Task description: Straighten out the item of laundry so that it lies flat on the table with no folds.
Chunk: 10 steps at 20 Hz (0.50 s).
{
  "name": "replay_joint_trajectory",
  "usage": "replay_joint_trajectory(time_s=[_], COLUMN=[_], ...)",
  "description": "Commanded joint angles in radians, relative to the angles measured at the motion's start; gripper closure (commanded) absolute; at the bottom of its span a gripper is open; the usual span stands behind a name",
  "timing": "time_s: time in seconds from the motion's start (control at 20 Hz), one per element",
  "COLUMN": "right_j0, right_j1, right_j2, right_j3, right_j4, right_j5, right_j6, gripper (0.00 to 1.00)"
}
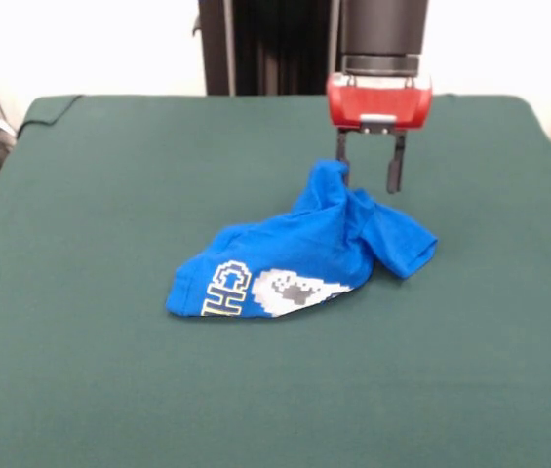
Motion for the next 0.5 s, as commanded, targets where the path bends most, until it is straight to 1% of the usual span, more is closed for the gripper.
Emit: replay_joint_trajectory(time_s=[0.05,0.1,0.2,0.3,0.4,0.5], right_j0=[-0.018,-0.031,-0.025,-0.031,-0.014,-0.019], right_j1=[0.017,0.022,0.033,0.047,0.045,0.052], right_j2=[0.084,0.092,0.074,0.083,0.062,0.067], right_j3=[-0.057,-0.057,-0.061,-0.063,-0.063,-0.061], right_j4=[0.009,0.001,-0.001,-0.006,0.003,0.002], right_j5=[-0.032,-0.034,-0.071,-0.071,-0.083,-0.075], right_j6=[0.156,0.153,0.158,0.155,0.155,0.151], gripper=[0.00,0.00,0.00,0.00,0.00,0.00])
